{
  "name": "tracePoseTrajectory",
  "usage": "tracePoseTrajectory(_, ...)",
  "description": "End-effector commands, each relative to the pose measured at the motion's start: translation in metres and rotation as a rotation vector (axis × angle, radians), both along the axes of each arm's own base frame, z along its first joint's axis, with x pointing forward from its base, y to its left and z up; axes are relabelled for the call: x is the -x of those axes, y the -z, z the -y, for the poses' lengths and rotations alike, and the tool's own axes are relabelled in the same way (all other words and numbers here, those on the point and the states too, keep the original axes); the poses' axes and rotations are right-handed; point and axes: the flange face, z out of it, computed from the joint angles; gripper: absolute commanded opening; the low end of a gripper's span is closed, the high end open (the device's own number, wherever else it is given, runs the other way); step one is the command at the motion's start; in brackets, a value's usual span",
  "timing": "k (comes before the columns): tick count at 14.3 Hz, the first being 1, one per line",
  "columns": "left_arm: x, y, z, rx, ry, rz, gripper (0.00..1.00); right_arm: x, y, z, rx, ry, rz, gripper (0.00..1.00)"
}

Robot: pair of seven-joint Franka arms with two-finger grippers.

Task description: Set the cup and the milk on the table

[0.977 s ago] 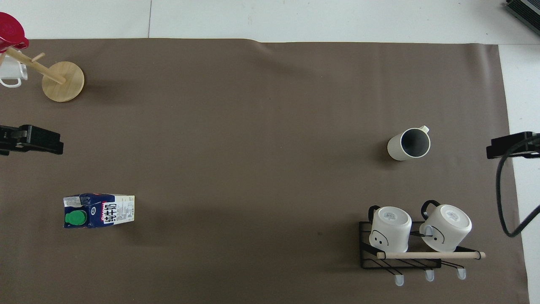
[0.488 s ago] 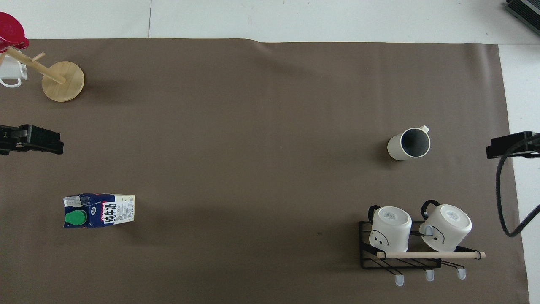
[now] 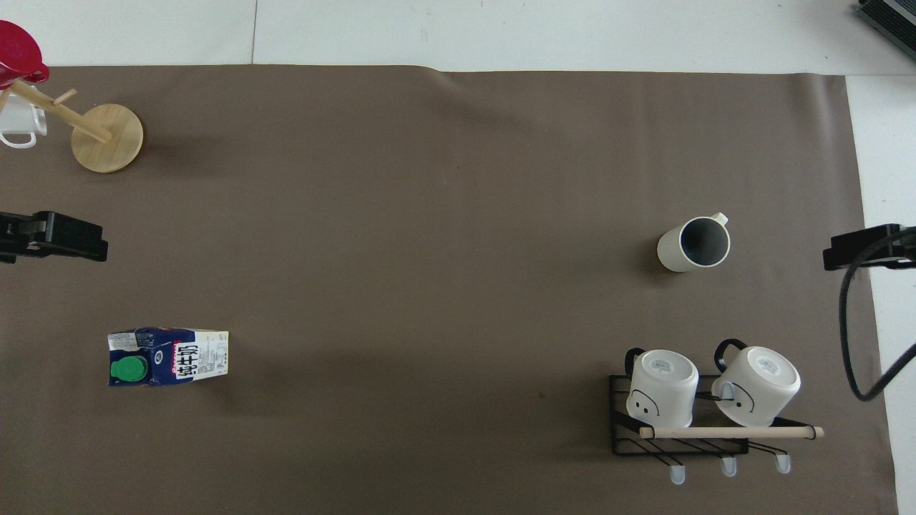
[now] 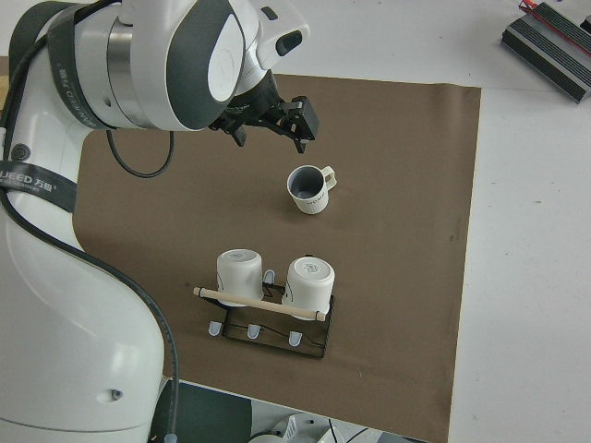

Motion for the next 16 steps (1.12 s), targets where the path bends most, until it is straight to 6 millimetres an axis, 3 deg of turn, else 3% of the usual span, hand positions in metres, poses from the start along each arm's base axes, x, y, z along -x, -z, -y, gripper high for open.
tracePoseTrajectory(1,0.002,-0.006,-0.002,0.011,-0.006,-0.004,1.00,0.006,0.000,0.004,-0.009,-0.018,0.007,1.00)
tracePoseTrajectory(16,0.002,-0.006,-0.002,0.011,-0.006,-0.004,1.00,0.004,0.013,-0.002,-0.010,0.044,-0.007,1.00)
